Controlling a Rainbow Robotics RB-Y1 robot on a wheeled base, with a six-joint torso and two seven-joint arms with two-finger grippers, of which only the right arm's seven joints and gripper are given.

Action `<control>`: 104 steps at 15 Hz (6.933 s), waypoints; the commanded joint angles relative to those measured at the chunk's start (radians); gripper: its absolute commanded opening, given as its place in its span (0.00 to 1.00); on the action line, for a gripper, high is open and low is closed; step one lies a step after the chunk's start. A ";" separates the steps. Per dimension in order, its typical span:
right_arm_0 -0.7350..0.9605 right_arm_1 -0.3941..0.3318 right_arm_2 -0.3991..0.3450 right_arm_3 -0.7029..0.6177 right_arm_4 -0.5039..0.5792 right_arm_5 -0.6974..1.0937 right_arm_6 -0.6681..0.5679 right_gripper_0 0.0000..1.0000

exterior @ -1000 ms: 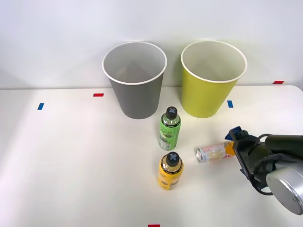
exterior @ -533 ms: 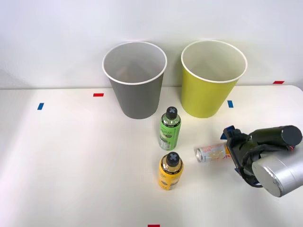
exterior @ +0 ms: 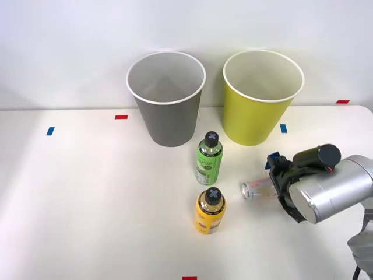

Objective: Put cans in the gray bin, plastic bottles in the light green bin

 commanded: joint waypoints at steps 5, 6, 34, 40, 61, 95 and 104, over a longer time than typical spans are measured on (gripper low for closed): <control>-0.002 0.003 0.040 0.005 0.062 -0.004 0.036 0.00; -0.001 0.006 0.040 0.005 0.067 -0.008 0.042 0.00; 0.194 -0.111 -0.018 -0.405 0.211 -1.065 0.802 0.00; -0.088 0.009 0.089 -0.247 0.227 -1.065 0.803 0.00; -0.653 0.179 0.281 0.470 0.421 -1.068 0.789 0.00; -0.136 -0.085 -0.038 -0.067 0.368 -1.507 0.527 1.00; 0.345 -0.059 -0.179 -0.138 0.372 -1.601 0.535 1.00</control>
